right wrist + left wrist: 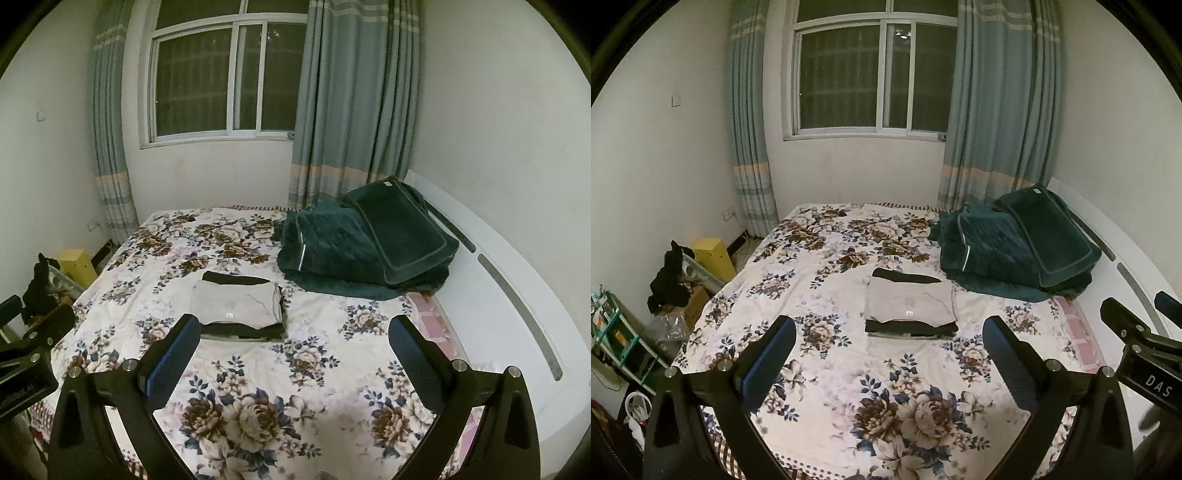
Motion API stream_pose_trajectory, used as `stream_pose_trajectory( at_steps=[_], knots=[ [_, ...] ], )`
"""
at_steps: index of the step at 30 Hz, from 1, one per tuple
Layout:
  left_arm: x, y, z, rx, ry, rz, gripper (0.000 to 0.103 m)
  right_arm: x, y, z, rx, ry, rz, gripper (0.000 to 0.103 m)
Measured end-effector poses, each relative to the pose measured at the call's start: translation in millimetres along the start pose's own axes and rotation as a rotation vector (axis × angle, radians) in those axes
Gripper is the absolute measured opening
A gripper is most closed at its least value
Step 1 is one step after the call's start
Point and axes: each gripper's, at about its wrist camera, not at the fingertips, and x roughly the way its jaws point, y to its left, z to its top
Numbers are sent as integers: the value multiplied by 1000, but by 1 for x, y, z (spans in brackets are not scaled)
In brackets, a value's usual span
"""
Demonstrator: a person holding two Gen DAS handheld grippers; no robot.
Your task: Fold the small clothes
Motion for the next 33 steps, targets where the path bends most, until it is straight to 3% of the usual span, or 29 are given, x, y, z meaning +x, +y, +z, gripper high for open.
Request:
stream_pose_trajectory(
  at_steps=[33],
  knots=[
    [-25, -7, 9, 11, -34, 35, 103, -15, -3, 6, -17, -17, 60, 103]
  ],
)
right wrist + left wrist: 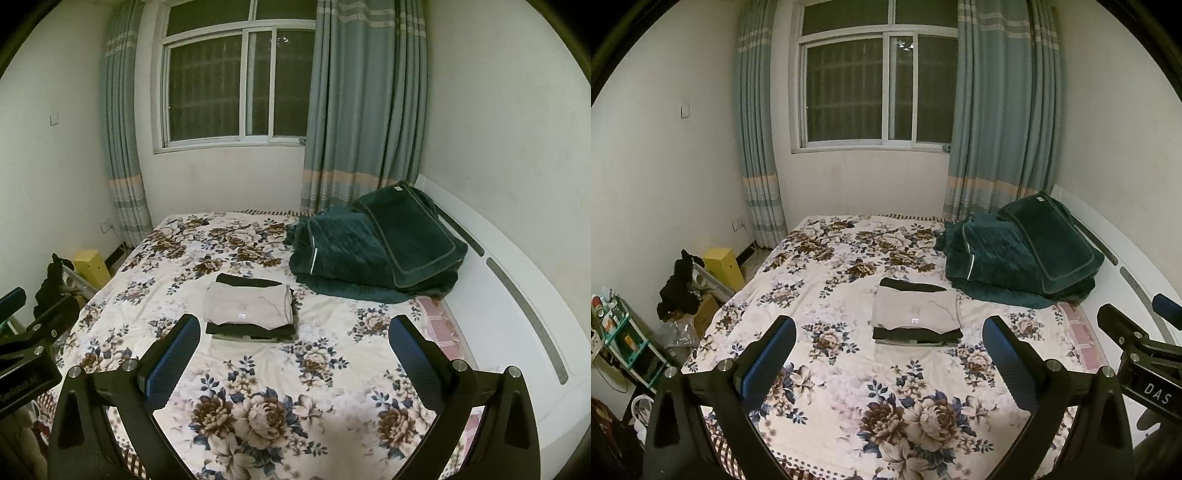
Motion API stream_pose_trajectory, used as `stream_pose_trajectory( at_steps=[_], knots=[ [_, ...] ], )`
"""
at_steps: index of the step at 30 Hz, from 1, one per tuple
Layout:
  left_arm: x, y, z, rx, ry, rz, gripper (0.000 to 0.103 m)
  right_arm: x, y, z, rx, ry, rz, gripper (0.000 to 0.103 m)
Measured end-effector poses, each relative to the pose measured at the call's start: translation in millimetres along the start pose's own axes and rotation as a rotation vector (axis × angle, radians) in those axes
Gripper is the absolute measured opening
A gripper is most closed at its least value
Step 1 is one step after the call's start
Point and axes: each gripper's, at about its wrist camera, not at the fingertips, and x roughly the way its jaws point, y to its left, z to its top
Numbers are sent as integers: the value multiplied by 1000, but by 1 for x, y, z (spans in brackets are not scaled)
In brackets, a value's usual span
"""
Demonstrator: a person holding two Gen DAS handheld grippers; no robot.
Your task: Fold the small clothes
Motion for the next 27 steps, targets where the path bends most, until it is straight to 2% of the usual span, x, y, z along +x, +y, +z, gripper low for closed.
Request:
stream_pose_trajectory(
  at_steps=[27],
  knots=[
    [-5, -2, -3, -15, 1, -1, 103, -1, 8, -4, -9, 4, 5, 103]
  ],
)
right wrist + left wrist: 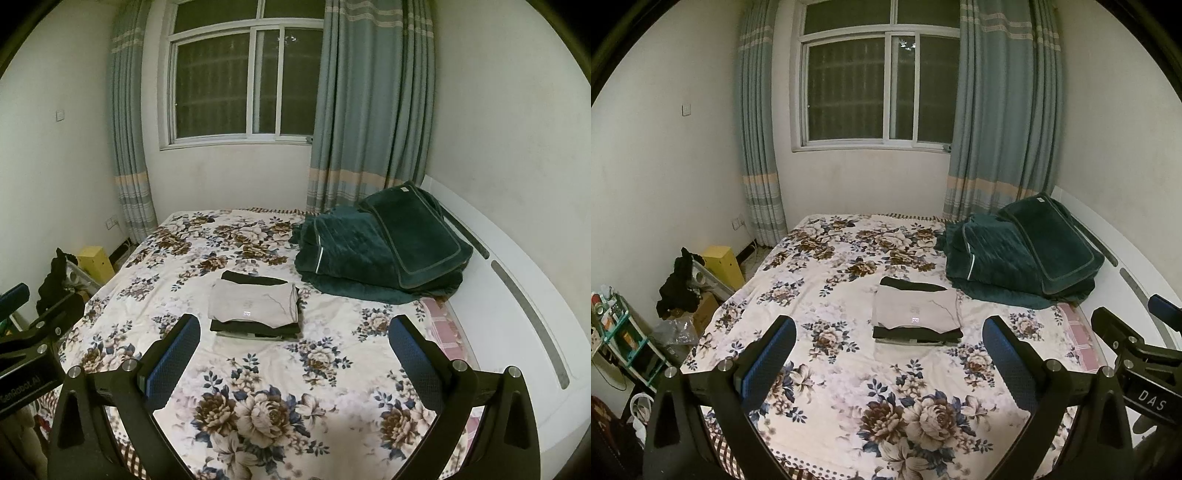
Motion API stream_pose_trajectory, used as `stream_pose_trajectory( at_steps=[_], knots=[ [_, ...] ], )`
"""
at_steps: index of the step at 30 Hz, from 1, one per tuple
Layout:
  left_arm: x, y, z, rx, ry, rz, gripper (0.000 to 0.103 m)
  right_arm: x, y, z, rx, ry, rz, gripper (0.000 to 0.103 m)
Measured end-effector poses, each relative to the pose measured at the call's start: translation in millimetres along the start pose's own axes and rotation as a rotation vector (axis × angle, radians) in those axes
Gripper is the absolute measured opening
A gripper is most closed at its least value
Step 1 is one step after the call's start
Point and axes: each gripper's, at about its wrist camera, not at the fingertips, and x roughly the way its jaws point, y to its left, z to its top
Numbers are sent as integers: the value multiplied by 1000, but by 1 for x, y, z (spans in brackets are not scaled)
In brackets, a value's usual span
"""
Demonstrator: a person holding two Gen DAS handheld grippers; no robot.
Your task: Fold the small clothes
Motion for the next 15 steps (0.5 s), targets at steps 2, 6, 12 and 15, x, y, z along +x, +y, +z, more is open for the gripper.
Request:
stream_pose_trajectory(
  at_steps=[2, 6, 12, 15],
  knots=[
    [0, 0, 0, 1, -2, 3, 103, 0, 0, 0, 1, 0, 1, 103],
    [0, -1, -1, 4, -2, 7, 103, 0, 0, 0, 1, -1, 0, 103],
    [2, 1, 2, 3, -3, 12, 103, 1, 3, 0, -1, -1, -3, 103],
    [3, 2, 5, 0, -9, 10, 103, 0, 3, 0, 0, -3, -4, 103]
  ],
)
